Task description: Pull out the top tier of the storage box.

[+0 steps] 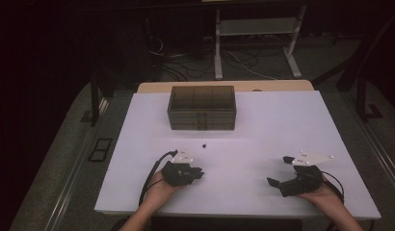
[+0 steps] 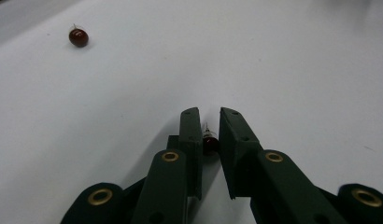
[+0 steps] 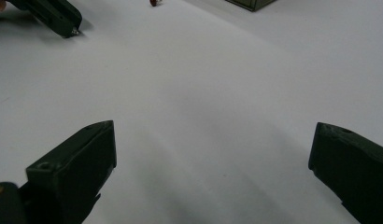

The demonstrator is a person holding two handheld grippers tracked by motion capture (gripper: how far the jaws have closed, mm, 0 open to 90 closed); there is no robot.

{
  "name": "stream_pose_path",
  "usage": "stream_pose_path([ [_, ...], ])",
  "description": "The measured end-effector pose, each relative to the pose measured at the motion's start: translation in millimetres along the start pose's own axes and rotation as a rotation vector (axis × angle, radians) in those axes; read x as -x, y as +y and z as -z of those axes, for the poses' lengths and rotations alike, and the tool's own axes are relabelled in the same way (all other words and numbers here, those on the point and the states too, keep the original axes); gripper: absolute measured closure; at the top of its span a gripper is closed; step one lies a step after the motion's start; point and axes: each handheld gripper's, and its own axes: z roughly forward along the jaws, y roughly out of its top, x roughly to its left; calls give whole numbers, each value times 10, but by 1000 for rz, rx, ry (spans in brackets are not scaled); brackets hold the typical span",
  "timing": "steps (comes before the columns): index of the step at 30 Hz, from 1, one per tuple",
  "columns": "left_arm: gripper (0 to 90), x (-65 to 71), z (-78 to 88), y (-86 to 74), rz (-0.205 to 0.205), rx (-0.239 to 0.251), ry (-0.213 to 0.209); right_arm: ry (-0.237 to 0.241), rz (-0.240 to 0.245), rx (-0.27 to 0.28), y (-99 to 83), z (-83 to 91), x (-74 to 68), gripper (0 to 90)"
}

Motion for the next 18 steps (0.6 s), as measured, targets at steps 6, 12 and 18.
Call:
stream_pose_path([
  [6,705,-2,-5,4,-4,6,-13,1,-1,-3,2,-8,6,4],
  [12,594,0,31,53,4,41,-11,-1,2,-3,1,-10,0,4],
  [18,532,-78,32,115,28,46,-9,0,7,-4,4,-15,-4,4],
])
